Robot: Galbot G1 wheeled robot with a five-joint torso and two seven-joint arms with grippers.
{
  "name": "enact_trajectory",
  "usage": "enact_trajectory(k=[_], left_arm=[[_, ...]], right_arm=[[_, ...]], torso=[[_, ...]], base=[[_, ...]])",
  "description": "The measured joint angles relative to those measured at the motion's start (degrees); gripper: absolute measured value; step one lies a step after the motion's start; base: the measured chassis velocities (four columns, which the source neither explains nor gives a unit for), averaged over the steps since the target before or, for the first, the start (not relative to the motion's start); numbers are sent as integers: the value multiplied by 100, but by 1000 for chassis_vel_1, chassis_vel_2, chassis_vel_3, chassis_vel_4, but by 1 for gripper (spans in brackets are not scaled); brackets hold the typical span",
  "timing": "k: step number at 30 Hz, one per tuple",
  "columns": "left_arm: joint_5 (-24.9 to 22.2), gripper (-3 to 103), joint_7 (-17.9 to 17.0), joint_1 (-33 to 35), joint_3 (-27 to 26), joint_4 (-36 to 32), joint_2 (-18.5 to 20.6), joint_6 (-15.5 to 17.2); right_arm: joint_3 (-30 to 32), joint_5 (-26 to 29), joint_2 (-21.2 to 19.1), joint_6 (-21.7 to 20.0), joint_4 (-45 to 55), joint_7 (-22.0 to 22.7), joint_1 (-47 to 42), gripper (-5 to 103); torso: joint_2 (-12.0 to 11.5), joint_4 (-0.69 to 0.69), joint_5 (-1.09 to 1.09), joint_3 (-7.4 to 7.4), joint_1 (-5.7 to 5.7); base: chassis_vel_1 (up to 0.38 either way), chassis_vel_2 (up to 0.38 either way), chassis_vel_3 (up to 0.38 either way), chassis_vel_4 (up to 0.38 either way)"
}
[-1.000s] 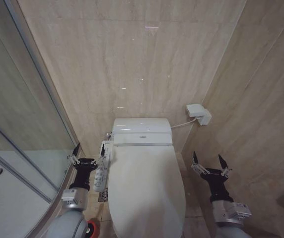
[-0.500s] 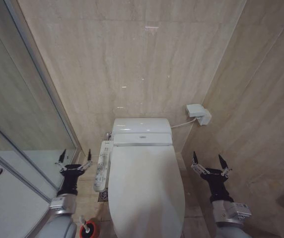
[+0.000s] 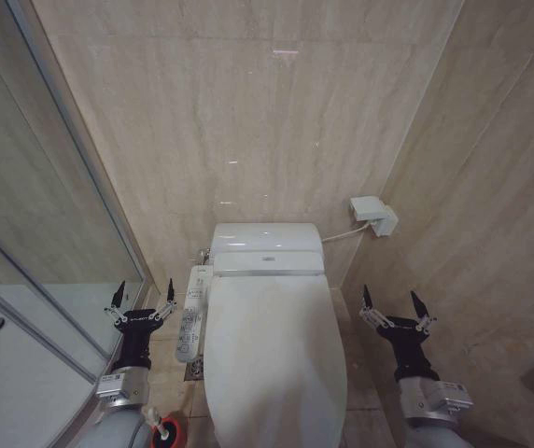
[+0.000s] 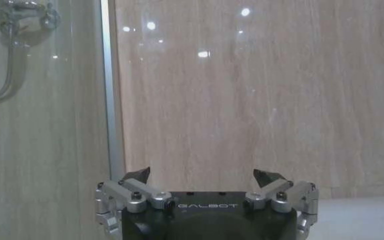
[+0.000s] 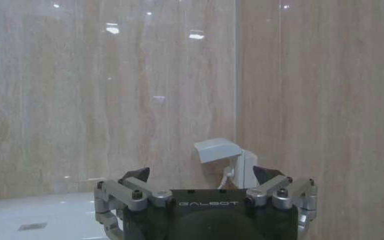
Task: Open the toilet lid, clean the toilet bowl with a toilet brush, close the toilet lid, and flush.
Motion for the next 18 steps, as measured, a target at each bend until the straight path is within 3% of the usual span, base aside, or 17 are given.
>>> enact_trajectory(k=[9,18], left_arm=[[-7,100,23,-31,-4,-18,46,-42],[-3,100,38,58,-1,-29,62,-130]], right_arm=[[0,0,0,0,0,0,1,100],[0,0,0,0,0,0,-1,100]], torso=[[-2,1,0,3,8],[1,0,0,-1,-2]], base=[[-120,122,116,-115],[-32,11,13,-1]])
